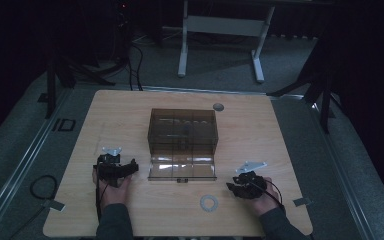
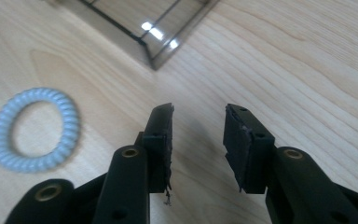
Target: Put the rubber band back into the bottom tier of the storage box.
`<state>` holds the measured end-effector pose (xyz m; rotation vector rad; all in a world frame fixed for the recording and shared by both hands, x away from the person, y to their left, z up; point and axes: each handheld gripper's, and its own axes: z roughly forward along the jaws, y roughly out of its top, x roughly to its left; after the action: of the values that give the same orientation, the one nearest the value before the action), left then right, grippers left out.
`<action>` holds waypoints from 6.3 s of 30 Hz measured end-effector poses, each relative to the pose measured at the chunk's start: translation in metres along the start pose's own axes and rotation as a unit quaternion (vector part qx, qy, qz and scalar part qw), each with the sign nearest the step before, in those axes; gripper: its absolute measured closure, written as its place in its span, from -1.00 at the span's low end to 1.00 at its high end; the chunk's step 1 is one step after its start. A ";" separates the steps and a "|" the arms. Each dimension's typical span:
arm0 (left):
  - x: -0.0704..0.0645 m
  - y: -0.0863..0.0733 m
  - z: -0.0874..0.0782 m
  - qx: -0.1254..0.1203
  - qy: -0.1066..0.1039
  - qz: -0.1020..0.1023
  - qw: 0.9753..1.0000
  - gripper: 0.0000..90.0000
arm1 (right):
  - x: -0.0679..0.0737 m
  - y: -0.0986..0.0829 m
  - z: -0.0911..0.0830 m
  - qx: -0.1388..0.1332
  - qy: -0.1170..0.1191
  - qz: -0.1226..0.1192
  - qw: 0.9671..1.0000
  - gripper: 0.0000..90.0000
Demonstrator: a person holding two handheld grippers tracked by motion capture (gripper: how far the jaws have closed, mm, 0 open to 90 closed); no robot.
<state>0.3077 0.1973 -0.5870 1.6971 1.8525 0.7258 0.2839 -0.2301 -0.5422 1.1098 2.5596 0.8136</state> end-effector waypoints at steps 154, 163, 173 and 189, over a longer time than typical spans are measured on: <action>0.000 0.000 0.000 -0.001 0.001 -0.003 1.000 -0.84 | 0.052 0.111 0.005 0.239 0.047 -0.211 0.947 0.82; 0.000 0.000 0.000 -0.001 0.001 -0.003 1.000 -0.84 | 0.044 0.118 0.003 0.231 0.044 -0.198 0.952 0.82; 0.000 0.000 0.000 -0.001 0.001 -0.003 1.000 -0.84 | 0.034 0.127 -0.004 0.222 0.037 -0.184 0.957 0.82; 0.000 0.000 0.000 -0.003 0.001 -0.003 1.000 -0.84 | 0.023 0.142 -0.003 0.218 0.029 -0.170 0.961 0.82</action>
<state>0.3083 0.1970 -0.5871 1.6864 1.8555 0.7295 0.3519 -0.1357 -0.4577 0.7091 2.9465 0.2061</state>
